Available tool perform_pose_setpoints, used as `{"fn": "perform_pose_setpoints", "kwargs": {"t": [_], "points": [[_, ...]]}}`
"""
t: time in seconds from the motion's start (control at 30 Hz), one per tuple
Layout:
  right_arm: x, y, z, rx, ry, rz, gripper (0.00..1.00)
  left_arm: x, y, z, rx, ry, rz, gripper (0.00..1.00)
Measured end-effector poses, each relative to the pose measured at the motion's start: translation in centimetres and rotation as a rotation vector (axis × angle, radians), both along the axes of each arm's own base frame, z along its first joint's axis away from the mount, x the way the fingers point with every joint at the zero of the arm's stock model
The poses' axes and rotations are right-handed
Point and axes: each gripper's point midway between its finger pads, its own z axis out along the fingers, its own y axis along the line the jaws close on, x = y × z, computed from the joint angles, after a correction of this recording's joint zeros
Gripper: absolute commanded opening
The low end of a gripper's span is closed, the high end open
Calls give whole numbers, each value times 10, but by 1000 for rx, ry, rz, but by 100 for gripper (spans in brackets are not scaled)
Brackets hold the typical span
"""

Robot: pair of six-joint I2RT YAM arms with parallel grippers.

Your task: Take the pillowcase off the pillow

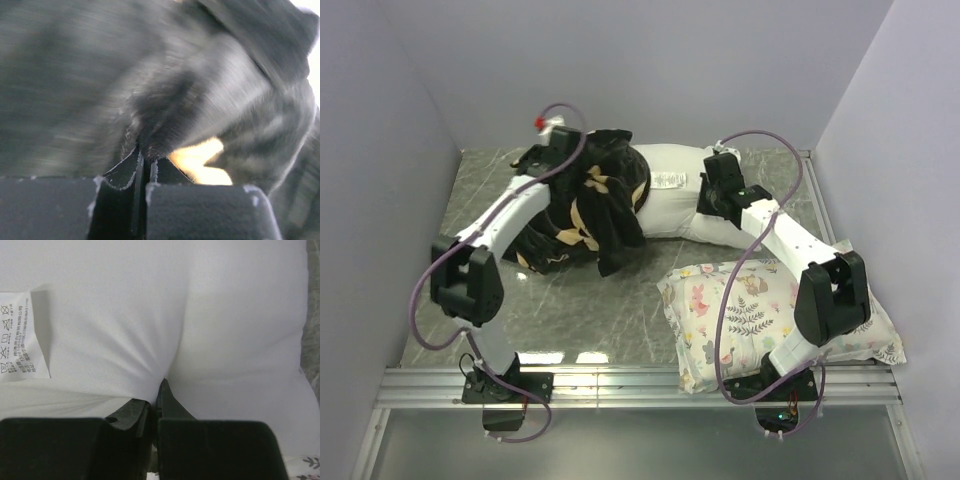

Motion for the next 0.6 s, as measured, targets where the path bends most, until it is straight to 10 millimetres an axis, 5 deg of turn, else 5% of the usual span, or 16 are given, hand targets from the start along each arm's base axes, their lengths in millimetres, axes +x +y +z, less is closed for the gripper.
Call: {"fn": "perform_pose_setpoints", "kwargs": {"t": [0.07, 0.2, 0.27, 0.37, 0.43, 0.5, 0.57, 0.6], "points": [[1, -5, -6, 26, 10, -5, 0, 0, 43, -2, -28, 3, 92, 1], [-2, -13, -11, 119, 23, -3, 0, -20, 165, -9, -121, 32, 342, 0], [-2, -11, -7, 158, 17, 11, 0, -33, 202, -11, -170, 43, 420, 0], [-4, -6, -4, 184, 15, 31, 0, -40, 203, -12, -209, 58, 405, 6], [-4, -9, -5, 177, 17, 21, 0, -38, 193, -10, -223, 56, 357, 23], [-4, -12, -5, 167, 18, 11, 0, -36, 184, -9, -207, 50, 313, 57], [-3, -17, -3, 145, 16, -2, 0, -36, 169, -5, -187, 40, 267, 77], [-2, -19, -1, 134, 13, -10, 0, -37, 162, -3, -175, 36, 248, 79]]}}
